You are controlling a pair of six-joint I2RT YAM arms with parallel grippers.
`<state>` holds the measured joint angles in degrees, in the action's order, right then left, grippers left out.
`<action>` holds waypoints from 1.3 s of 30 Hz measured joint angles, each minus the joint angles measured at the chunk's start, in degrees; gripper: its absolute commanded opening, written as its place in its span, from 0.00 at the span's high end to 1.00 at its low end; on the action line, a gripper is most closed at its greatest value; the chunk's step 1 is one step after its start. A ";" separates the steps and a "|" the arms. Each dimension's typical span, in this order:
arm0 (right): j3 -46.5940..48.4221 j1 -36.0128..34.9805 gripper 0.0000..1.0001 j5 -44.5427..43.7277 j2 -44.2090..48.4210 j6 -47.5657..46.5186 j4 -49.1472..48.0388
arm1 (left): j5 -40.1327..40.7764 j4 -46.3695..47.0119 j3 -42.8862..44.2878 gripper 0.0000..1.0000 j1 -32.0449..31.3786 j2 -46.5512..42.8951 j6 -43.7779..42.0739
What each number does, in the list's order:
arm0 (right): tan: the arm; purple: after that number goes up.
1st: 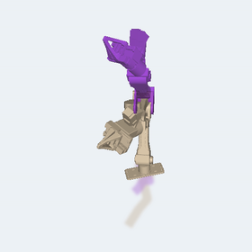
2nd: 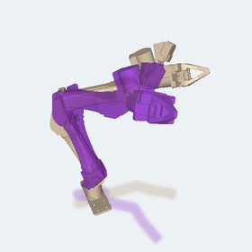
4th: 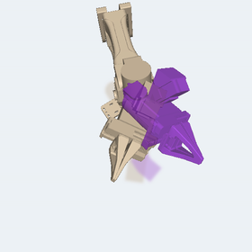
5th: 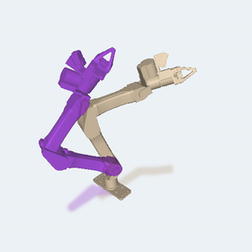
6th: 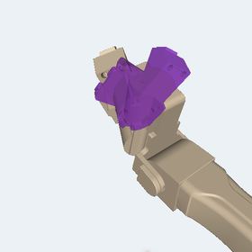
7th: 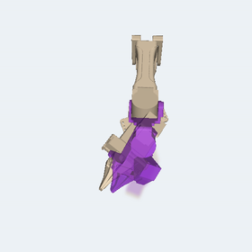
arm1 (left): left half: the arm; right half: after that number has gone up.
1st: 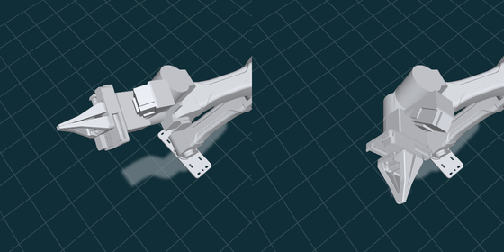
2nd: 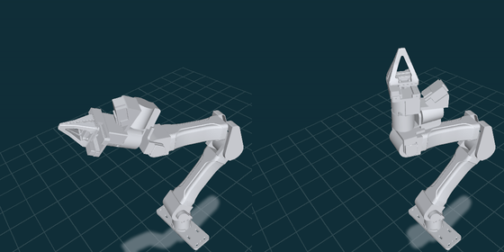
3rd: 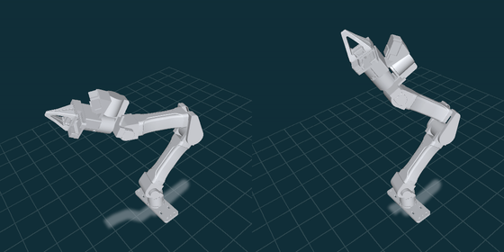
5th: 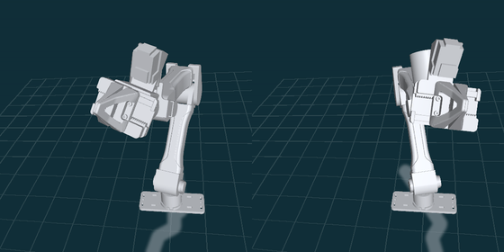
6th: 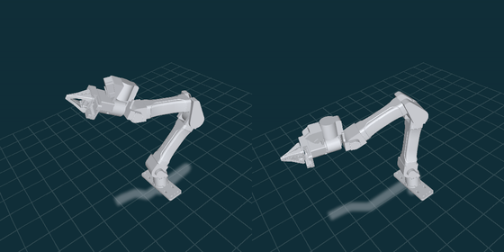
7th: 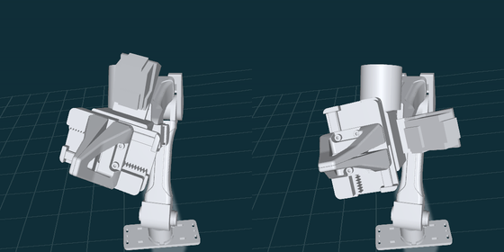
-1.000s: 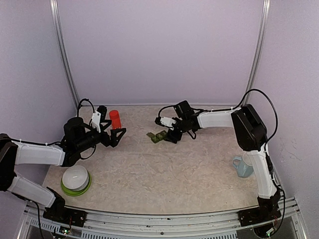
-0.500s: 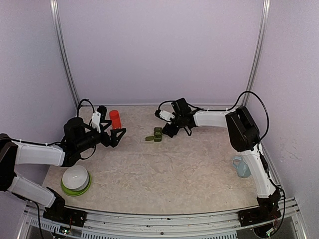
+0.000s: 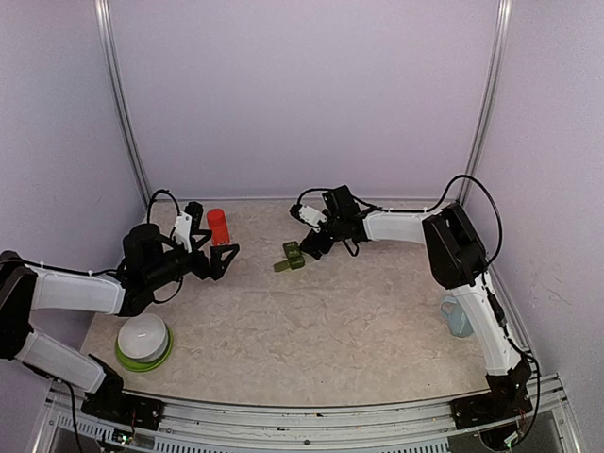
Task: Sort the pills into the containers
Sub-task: Rotate the pill container at the center of the board, then pick up the pill bottle from the center of the board.
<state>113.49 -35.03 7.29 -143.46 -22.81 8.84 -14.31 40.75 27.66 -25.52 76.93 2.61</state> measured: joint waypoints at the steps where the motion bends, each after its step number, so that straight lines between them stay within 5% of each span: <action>1: 0.15 0.00 0.05 -0.04 -0.07 0.04 -0.31 | 0.70 -0.02 0.00 0.01 0.00 0.11 0.37; 11: -6.34 0.02 0.00 -3.32 3.37 2.12 -4.55 | 11.63 -4.96 3.34 0.01 0.87 0.15 4.02; 23: -26.64 0.81 0.00 -5.20 25.33 12.44 -13.60 | 17.46 -17.05 17.29 0.01 4.85 6.23 7.74; 39: -35.50 1.18 0.00 -3.34 27.87 23.28 -12.50 | 19.10 -27.34 24.63 0.01 11.32 18.36 13.94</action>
<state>78.00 -33.85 3.95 -115.59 0.47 -3.66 4.80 13.41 52.29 -14.20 95.29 16.56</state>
